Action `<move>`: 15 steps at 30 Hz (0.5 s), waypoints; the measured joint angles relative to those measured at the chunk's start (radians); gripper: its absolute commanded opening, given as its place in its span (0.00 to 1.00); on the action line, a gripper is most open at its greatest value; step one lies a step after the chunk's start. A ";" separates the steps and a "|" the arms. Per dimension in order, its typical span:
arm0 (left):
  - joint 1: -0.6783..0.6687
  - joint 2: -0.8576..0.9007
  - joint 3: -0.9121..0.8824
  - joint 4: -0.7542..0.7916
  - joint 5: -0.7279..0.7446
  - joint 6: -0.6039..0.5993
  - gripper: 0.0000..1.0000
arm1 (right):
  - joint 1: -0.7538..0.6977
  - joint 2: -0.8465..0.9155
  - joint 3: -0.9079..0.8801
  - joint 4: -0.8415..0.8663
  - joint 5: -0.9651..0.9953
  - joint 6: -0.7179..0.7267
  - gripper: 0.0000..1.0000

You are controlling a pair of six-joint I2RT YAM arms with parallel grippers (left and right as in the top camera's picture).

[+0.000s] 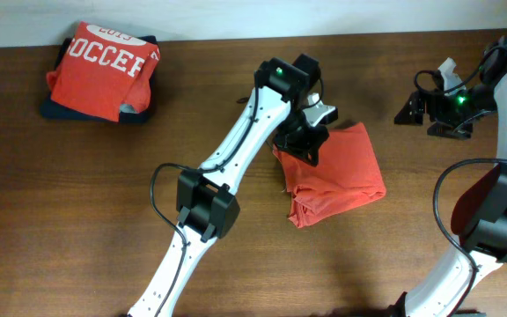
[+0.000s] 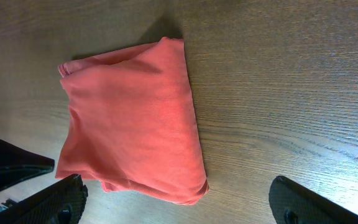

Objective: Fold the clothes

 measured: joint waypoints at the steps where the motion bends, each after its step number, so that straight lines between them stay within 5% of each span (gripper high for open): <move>1: -0.003 0.000 -0.007 0.000 0.001 0.000 0.00 | 0.000 0.000 0.000 0.000 0.000 0.000 0.99; 15: -0.060 0.000 -0.289 0.003 0.005 0.039 0.00 | 0.000 0.000 0.000 0.000 0.000 0.000 0.99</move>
